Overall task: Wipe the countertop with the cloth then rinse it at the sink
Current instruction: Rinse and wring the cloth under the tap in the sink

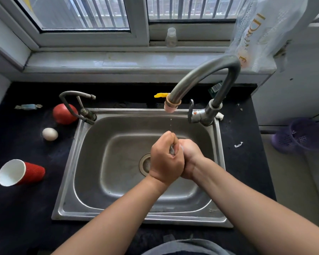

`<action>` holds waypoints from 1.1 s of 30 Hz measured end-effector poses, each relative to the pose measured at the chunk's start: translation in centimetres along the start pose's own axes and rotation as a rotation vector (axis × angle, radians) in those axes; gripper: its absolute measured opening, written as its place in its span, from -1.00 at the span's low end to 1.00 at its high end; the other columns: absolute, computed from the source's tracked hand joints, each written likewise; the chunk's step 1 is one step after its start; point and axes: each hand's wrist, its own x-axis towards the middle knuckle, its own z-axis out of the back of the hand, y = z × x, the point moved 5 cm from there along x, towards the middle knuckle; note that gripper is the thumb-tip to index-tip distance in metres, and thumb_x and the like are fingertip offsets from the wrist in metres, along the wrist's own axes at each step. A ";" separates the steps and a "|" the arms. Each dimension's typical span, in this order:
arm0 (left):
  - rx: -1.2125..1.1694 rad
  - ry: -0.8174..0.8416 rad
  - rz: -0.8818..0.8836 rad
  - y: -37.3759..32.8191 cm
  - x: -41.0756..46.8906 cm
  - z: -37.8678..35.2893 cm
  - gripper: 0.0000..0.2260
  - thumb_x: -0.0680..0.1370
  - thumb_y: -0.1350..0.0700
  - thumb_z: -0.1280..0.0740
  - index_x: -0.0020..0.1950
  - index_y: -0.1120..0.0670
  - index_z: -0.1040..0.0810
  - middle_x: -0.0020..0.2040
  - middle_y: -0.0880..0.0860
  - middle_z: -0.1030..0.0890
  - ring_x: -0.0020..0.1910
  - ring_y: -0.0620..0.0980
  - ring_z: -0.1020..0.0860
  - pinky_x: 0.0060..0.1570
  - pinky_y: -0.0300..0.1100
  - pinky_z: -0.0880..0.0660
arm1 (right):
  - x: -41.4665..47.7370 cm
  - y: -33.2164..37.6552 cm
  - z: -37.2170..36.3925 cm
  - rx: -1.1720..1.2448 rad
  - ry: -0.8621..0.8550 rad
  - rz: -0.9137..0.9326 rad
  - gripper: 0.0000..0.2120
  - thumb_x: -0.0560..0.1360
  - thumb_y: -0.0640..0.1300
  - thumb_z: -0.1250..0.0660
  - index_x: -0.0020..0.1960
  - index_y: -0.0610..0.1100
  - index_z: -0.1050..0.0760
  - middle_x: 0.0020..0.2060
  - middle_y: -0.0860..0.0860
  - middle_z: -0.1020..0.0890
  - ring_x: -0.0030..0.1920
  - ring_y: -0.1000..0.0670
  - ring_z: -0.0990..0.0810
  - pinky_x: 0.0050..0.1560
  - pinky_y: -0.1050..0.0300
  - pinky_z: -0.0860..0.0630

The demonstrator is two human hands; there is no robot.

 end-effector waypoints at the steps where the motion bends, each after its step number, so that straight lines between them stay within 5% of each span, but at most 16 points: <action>1: 0.009 0.013 -0.019 0.1 -0.1 0.0 -0.70 0.32 0.45 -0.23 -0.37 0.08 -0.25 -0.42 -0.03 -0.25 -0.42 -0.13 -0.18 -0.37 -0.38 -0.18 | 0.0 -0.3 0.1 -0.035 -0.016 -0.023 -0.64 0.46 -0.24 -0.12 -0.50 -0.13 -0.35 -0.59 -0.05 -0.46 -0.57 -0.01 -0.52 -0.56 0.28 -0.44; 6: 0.055 0.101 -0.085 0.4 -0.4 -0.1 -0.80 0.32 0.44 -0.23 -0.39 0.19 -0.31 -0.38 -0.01 -0.28 -0.37 -0.17 -0.18 -0.34 -0.34 -0.18 | 0.5 -1.0 0.5 -0.147 -0.081 -0.101 -0.75 0.43 -0.20 -0.12 -0.41 -0.10 -0.36 -0.42 -0.04 -0.47 -0.37 -0.03 -0.53 -0.34 0.19 -0.47; 11: 0.030 0.196 -0.149 0.4 -0.1 -0.4 -0.86 0.37 0.31 -0.15 -0.37 0.15 -0.29 -0.36 -0.02 -0.28 -0.37 -0.16 -0.17 -0.35 -0.31 -0.17 | 0.2 -1.0 0.4 -0.170 -0.044 -0.123 -0.72 0.41 -0.23 -0.10 -0.46 -0.14 -0.38 -0.59 -0.06 -0.50 -0.58 -0.04 -0.56 -0.57 0.26 -0.45; 15: 0.044 0.318 -0.121 1.4 -0.1 -0.6 -0.85 0.34 0.36 -0.22 -0.37 0.19 -0.30 -0.36 -0.04 -0.27 -0.36 -0.12 -0.18 -0.36 -0.23 -0.19 | 0.3 -1.0 0.5 -0.179 -0.007 -0.087 -0.74 0.43 -0.24 -0.06 -0.37 -0.18 -0.44 -0.51 -0.13 -0.55 -0.46 -0.11 -0.59 -0.41 0.13 -0.52; 18: 0.131 0.385 0.126 3.6 -0.2 -0.8 -0.82 0.41 0.14 -0.28 -0.25 0.09 -0.26 -0.35 -0.10 -0.28 -0.34 -0.07 -0.22 -0.32 -0.19 -0.20 | 0.4 -0.4 1.1 -0.054 0.088 -0.029 -0.72 0.55 -0.10 -0.03 -0.22 -0.15 -0.42 -0.35 -0.16 -0.57 -0.35 -0.13 -0.58 -0.23 0.06 -0.47; 22: -0.026 0.534 0.706 5.8 -2.0 -1.3 -0.48 0.34 -0.10 -0.44 0.02 0.09 -0.19 -0.14 -0.05 -0.37 -0.18 -0.12 -0.40 -0.22 -0.30 -0.34 | -0.3 1.6 2.9 0.173 0.210 0.115 -0.82 0.57 -0.06 -0.13 -0.12 -0.16 -0.36 -0.24 -0.20 -0.58 -0.33 -0.14 -0.66 -0.35 0.05 -0.57; 25: -0.080 0.654 0.636 5.1 -2.4 -1.2 -0.54 0.38 0.10 -0.51 0.01 0.07 -0.23 -0.15 -0.03 -0.41 -0.27 -0.19 -0.38 -0.29 -0.39 -0.34 | -1.0 1.8 4.0 0.011 0.300 0.240 -0.91 0.48 -0.21 -0.26 -0.04 -0.22 -0.44 -0.17 -0.18 -0.59 -0.20 -0.07 -0.64 -0.21 0.10 -0.59; 29: -0.090 0.554 0.540 4.0 -1.6 0.1 -0.69 0.38 0.06 -0.51 -0.10 -0.02 -0.37 -0.26 -0.08 -0.48 -0.35 -0.17 -0.40 -0.32 -0.35 -0.37 | -1.9 1.5 5.4 -0.143 0.312 0.412 -0.47 0.30 -0.23 -0.40 0.26 -0.14 -0.39 0.10 -0.21 -0.59 0.04 -0.10 -0.61 -0.11 0.11 -0.59; 33: 0.009 0.414 0.558 3.6 -1.9 0.7 -0.68 0.32 0.02 -0.54 -0.10 -0.04 -0.43 -0.25 -0.10 -0.55 -0.29 -0.12 -0.48 -0.22 -0.21 -0.46 | -3.4 2.5 5.5 -0.522 0.227 0.683 -0.46 0.38 -0.22 -0.44 0.31 0.01 -0.39 0.16 -0.13 -0.58 0.13 -0.05 -0.59 0.14 0.03 -0.51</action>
